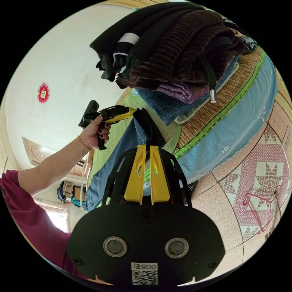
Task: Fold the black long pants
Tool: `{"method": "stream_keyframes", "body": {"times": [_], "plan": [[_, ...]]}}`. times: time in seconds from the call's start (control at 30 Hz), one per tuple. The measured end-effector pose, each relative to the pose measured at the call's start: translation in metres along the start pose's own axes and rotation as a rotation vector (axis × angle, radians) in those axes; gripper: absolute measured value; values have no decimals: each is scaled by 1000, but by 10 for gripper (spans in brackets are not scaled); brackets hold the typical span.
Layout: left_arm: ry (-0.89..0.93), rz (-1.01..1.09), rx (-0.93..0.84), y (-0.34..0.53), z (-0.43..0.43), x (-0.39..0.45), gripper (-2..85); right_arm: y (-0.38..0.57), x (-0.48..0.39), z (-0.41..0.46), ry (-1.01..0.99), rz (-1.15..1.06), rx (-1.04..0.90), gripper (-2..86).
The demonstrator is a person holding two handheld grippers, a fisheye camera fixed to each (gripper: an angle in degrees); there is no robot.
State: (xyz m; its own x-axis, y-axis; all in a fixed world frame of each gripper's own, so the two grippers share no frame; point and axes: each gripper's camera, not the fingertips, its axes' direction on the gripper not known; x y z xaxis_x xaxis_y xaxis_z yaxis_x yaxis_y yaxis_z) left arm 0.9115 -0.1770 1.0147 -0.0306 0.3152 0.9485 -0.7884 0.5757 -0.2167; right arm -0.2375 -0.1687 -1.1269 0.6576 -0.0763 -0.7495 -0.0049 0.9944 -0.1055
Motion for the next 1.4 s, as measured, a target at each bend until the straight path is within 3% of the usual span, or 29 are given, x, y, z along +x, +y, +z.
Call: {"method": "stream_keyframes", "body": {"times": [0.47,0.7,0.8,0.93,1.1,1.2,1.4], "plan": [[-51,33,3,12,8,-5,12,9,13,28,-9,33,6,20],[94,14,90,40,-13,-31,7,23,12,46,-31,95,18,12],[47,32,62,54,-17,-36,4,29,5,48,10,113,40,4],[59,86,82,81,-30,-40,3,28,-31,57,50,26,70,0],[-80,148,15,117,-34,-59,1,18,-86,119,121,-130,-25,0],[-75,130,7,135,-49,-73,0,20,-111,167,287,-201,-95,0],[-111,160,-3,184,-84,-106,1,49,-160,236,432,-359,-111,0]]}}
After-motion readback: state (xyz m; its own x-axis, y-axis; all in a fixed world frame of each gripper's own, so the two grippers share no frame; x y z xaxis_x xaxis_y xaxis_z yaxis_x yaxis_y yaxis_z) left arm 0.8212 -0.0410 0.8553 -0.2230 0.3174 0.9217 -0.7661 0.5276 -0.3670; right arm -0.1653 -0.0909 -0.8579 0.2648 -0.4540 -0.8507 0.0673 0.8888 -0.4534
